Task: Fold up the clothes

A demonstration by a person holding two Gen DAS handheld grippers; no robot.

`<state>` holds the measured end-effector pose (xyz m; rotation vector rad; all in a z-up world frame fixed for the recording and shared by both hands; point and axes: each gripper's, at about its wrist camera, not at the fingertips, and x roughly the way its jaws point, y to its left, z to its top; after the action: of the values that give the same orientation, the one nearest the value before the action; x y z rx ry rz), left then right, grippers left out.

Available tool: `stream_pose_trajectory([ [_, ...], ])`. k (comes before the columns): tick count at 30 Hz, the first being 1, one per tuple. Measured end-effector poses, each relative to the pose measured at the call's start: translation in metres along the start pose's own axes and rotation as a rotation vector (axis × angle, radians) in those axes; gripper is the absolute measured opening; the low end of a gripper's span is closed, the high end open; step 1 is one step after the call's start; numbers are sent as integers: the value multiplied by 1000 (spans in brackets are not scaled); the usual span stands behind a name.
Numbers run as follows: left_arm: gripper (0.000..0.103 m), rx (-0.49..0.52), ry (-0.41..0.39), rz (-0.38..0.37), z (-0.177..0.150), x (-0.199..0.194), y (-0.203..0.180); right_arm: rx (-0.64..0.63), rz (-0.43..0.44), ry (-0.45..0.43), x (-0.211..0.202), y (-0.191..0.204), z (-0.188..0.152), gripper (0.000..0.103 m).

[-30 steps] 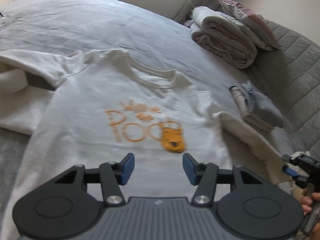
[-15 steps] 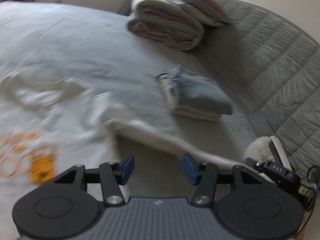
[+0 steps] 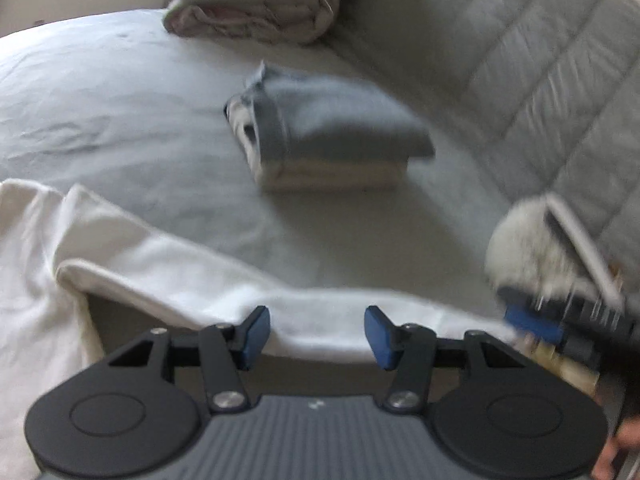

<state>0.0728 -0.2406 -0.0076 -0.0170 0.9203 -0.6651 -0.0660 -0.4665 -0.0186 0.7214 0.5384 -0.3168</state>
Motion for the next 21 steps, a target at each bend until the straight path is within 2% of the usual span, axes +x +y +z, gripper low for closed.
stream_pose_trajectory([
  [6, 51, 58, 155, 60, -31, 2, 18, -20, 24, 49, 7, 5, -3, 49],
  [10, 51, 27, 142, 30, -35, -13, 29, -57, 22, 106, 17, 14, -11, 49],
  [15, 52, -10, 120, 38, -30, -33, 43, -157, -44, 181, 34, 24, -25, 48],
  [19, 52, -49, 57, 87, -4, -49, 70, -311, -107, 189, 37, 38, -40, 40],
  [21, 52, -101, 39, 109, 14, -51, 86, -406, -138, 192, 38, 46, -49, 38],
])
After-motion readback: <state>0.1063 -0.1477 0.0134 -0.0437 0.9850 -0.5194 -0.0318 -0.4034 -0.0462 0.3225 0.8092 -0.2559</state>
